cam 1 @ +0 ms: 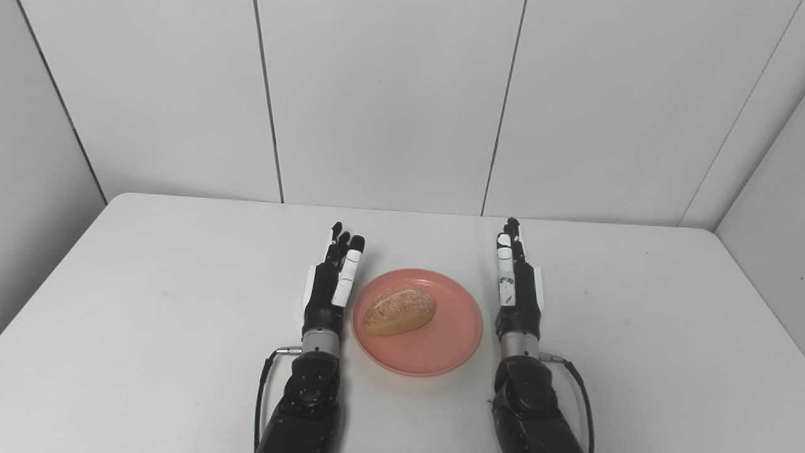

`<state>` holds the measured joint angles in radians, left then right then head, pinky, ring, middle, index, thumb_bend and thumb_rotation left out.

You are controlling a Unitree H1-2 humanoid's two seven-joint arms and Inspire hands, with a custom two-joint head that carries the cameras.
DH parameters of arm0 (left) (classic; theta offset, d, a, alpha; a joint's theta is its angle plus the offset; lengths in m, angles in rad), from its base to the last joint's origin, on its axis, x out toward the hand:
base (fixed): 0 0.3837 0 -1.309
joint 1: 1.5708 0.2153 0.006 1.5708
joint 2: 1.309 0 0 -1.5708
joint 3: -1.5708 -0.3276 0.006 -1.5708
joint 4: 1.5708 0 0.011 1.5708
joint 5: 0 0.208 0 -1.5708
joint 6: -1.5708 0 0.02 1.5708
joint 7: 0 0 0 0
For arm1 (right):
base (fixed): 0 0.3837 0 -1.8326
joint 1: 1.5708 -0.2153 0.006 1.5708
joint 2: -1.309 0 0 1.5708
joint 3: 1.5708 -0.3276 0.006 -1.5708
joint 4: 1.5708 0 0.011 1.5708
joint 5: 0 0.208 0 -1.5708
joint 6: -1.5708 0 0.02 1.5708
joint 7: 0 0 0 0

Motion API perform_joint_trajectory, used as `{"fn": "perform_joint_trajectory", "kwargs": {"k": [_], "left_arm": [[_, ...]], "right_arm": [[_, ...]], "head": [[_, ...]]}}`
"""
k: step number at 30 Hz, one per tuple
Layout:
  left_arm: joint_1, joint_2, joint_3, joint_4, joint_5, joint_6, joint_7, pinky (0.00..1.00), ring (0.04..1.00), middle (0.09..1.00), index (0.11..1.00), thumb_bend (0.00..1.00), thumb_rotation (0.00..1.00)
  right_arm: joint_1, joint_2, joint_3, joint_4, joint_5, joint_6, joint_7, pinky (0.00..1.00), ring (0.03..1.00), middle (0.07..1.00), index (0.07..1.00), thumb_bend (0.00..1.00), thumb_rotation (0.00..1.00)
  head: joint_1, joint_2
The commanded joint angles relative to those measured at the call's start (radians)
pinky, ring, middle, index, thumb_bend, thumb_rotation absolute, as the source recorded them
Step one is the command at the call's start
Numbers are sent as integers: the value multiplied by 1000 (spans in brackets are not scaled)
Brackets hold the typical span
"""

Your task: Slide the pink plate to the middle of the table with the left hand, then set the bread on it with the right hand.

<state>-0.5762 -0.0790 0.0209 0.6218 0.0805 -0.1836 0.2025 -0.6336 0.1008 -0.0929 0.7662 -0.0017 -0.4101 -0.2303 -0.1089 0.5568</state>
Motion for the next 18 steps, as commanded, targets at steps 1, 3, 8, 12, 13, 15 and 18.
{"fn": "perform_joint_trajectory", "kwargs": {"k": [1, 3, 8, 12, 13, 15, 18], "left_arm": [[-12, -10, -7, -14, 18, -28, 26, 979, 986, 969, 980, 850, 953], [-10, -13, -6, -15, 19, -29, 28, 987, 984, 969, 981, 850, 953], [-10, -17, -2, -12, 13, -37, 34, 981, 982, 972, 990, 829, 938], [-4, -21, 0, -21, 14, -38, 41, 972, 981, 973, 992, 832, 935], [-3, -21, 0, -22, 15, -37, 43, 966, 978, 972, 992, 836, 937], [-2, -21, 0, -25, 15, -34, 44, 958, 975, 971, 992, 837, 942], [-2, -20, 0, -25, 10, -33, 40, 955, 975, 973, 993, 838, 943]], "right_arm": [[63, -24, 1, 30, -6, -21, 6, 1000, 999, 972, 955, 827, 1000], [69, -26, 4, 20, -3, -13, 11, 1000, 1000, 975, 954, 830, 1000], [80, -31, 10, 0, 4, 9, 24, 1000, 1000, 981, 957, 861, 1000], [92, -29, 12, -29, 6, 36, 26, 1000, 1000, 980, 958, 861, 1000], [93, -28, 11, -36, 8, 45, 27, 1000, 1000, 980, 959, 856, 1000], [96, -25, 10, -48, 12, 62, 28, 1000, 1000, 984, 966, 855, 1000], [101, -14, -2, -79, 35, 118, 26, 1000, 1000, 985, 971, 842, 1000]], "head": [[2, 0], [3, 0], [5, -1], [7, 2], [7, 2], [7, 2], [6, 5]]}}
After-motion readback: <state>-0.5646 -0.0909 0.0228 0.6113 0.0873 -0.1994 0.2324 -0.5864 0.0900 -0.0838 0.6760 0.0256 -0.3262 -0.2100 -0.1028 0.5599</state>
